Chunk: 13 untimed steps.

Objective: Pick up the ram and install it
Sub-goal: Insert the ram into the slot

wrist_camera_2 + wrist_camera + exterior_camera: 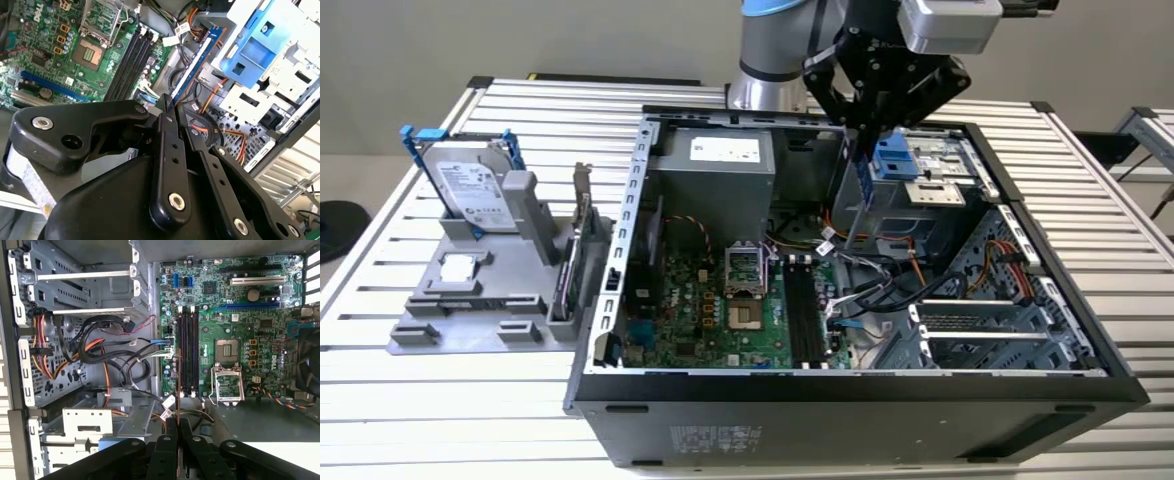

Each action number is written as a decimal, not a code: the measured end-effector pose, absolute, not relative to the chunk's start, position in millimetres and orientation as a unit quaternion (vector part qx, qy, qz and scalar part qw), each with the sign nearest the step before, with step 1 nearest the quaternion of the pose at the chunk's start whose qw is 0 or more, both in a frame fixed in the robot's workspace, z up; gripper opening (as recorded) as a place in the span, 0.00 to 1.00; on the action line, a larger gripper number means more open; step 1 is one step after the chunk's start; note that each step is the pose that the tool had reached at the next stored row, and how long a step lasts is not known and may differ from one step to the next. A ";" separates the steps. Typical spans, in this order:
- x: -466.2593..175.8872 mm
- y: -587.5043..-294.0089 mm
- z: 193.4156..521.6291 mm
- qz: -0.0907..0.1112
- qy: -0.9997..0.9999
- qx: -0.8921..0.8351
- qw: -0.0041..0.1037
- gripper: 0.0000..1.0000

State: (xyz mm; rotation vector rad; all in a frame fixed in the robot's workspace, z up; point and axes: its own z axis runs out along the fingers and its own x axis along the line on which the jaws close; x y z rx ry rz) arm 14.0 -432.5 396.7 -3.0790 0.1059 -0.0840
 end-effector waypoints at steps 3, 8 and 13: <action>14.0 -432.5 396.7 -0.027 0.036 -0.999 0.030 0.00; 14.0 -432.5 396.7 -0.027 0.032 -0.999 0.028 0.00; 14.0 -432.5 396.7 -0.027 0.029 -0.999 0.026 0.00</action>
